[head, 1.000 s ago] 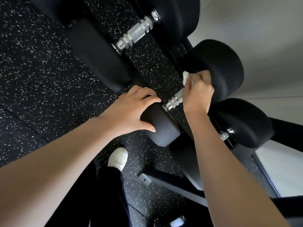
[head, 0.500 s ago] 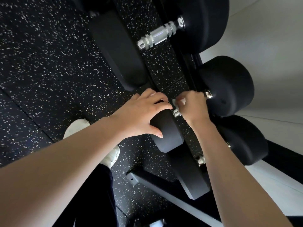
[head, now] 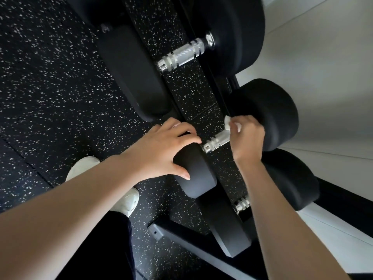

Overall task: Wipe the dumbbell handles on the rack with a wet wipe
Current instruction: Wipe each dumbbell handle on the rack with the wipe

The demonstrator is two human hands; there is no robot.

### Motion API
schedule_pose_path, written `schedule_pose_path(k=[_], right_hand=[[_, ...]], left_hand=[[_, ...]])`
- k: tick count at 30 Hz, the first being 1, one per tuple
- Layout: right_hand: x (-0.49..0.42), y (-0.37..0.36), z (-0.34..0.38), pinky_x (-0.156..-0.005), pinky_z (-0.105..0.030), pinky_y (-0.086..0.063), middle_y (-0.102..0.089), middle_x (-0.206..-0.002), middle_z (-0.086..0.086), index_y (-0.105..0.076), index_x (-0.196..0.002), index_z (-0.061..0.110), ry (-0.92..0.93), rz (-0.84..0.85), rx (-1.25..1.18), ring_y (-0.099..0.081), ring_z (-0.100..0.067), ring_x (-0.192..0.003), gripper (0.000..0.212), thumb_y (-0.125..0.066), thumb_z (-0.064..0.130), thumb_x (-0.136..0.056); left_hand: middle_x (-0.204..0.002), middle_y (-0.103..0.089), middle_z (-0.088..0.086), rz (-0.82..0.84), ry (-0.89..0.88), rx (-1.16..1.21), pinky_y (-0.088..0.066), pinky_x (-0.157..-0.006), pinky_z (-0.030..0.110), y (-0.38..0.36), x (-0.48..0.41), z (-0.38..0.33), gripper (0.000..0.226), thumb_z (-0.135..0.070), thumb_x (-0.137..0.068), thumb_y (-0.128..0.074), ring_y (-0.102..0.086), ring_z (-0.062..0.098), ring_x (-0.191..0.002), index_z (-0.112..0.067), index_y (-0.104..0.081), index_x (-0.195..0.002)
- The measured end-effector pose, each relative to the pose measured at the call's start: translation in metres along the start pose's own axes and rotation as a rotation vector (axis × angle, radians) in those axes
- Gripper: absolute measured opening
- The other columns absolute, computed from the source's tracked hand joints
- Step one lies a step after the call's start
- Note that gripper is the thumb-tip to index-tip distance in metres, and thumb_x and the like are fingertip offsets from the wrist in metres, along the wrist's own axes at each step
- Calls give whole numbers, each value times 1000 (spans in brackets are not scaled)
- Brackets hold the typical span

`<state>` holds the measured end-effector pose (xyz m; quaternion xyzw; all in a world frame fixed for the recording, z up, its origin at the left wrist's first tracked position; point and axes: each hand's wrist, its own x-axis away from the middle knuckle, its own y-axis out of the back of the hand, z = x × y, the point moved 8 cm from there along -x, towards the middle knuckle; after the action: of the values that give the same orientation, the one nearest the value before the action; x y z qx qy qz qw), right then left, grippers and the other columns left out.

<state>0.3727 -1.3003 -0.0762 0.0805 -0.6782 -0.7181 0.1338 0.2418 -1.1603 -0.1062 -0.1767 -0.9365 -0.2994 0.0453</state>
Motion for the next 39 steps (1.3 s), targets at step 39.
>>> schedule_pose_path(k=[39], right_hand=[[10, 46, 26, -73, -5, -39, -59, -98, 3, -71, -89, 12, -309, -171, -669, -57, -9, -86, 10, -67, 7, -81]], left_hand=[[-128, -53, 0, -302, 98, -240, -46, -93, 51, 105, 11, -10, 58, -51, -77, -56, -47, 23, -119, -19, -57, -125]])
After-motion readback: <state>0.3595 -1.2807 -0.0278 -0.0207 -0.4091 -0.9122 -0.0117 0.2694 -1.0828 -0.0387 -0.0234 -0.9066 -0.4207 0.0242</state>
